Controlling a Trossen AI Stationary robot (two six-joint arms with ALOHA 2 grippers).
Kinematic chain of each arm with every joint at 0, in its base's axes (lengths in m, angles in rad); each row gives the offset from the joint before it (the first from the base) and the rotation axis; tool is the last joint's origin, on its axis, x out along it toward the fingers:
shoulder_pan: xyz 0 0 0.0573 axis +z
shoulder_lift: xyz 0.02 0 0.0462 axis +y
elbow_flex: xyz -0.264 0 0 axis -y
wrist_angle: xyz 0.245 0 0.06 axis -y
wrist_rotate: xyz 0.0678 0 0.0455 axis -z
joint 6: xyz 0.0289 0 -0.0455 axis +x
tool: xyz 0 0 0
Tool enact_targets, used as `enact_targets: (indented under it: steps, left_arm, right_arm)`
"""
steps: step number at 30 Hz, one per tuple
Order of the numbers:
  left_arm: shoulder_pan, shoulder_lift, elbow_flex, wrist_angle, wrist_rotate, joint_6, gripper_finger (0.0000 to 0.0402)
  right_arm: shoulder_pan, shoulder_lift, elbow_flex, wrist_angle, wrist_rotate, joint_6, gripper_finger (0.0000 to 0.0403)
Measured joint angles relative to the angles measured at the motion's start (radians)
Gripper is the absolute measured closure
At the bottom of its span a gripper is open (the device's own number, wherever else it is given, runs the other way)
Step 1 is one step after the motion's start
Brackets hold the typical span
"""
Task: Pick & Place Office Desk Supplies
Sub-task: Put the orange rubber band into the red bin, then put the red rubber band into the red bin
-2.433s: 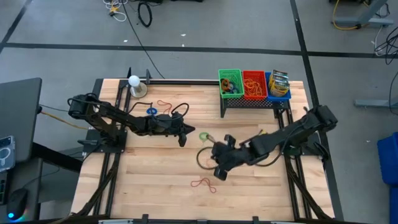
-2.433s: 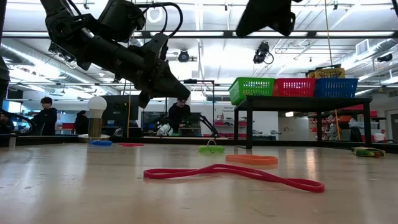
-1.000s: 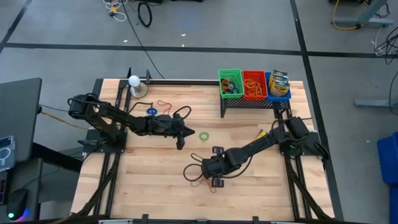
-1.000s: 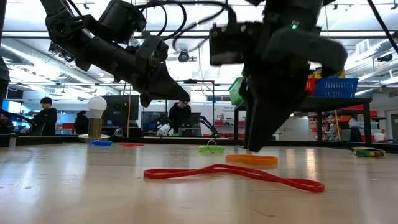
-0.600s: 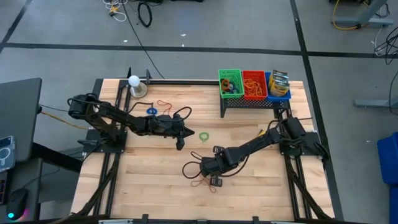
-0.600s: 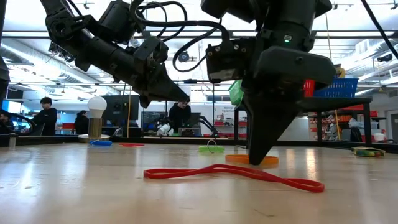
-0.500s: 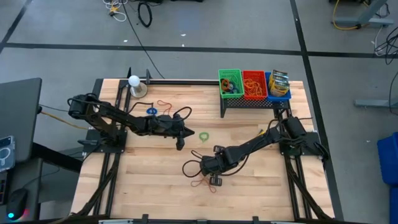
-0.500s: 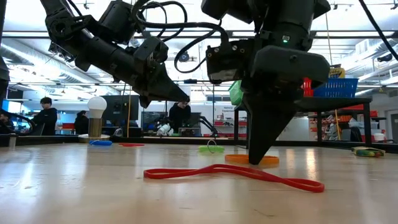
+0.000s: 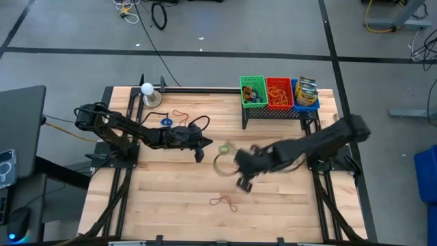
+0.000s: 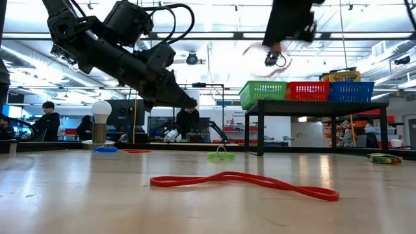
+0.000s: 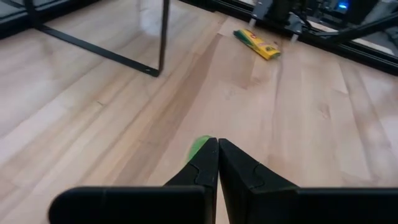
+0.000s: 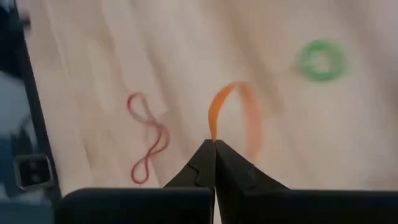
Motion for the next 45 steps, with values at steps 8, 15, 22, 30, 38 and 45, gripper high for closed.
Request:
enact_targets:
  steps: [8, 15, 22, 30, 38, 45]
  left_arm:
    - [0.0, 0.0, 0.0, 0.001, -0.012, 0.007, 0.0383]
    - [0.0, 0.0, 0.0, 0.001, -0.035, -0.046, 0.0384]
    - [0.001, 0.0, 0.0, 0.003, -0.038, -0.048, 0.0383]
    - [0.001, 0.0, 0.0, 0.002, -0.067, -0.092, 0.0383]
    - [0.001, 0.0, 0.0, 0.009, -0.065, -0.198, 0.0383]
    - [0.003, 0.0, 0.0, 0.008, -0.161, -0.277, 0.0389]
  right_arm:
    - [-0.184, -0.329, 0.001, -0.195, 0.201, 0.048, 0.0402]
    - [-0.53, -0.482, 0.002, -0.284, 0.287, -0.087, 0.0402]
    - [-0.859, -0.429, 0.002, -0.294, 0.217, -0.295, 0.0403]
    - [-1.044, -0.292, 0.001, -0.305, 0.149, -0.44, 0.0392]
    - [-1.081, -0.212, 0.001, -0.312, 0.112, -0.498, 0.0338]
    - [-1.087, -0.23, 0.001, -0.284, 0.15, -0.518, 0.0253]
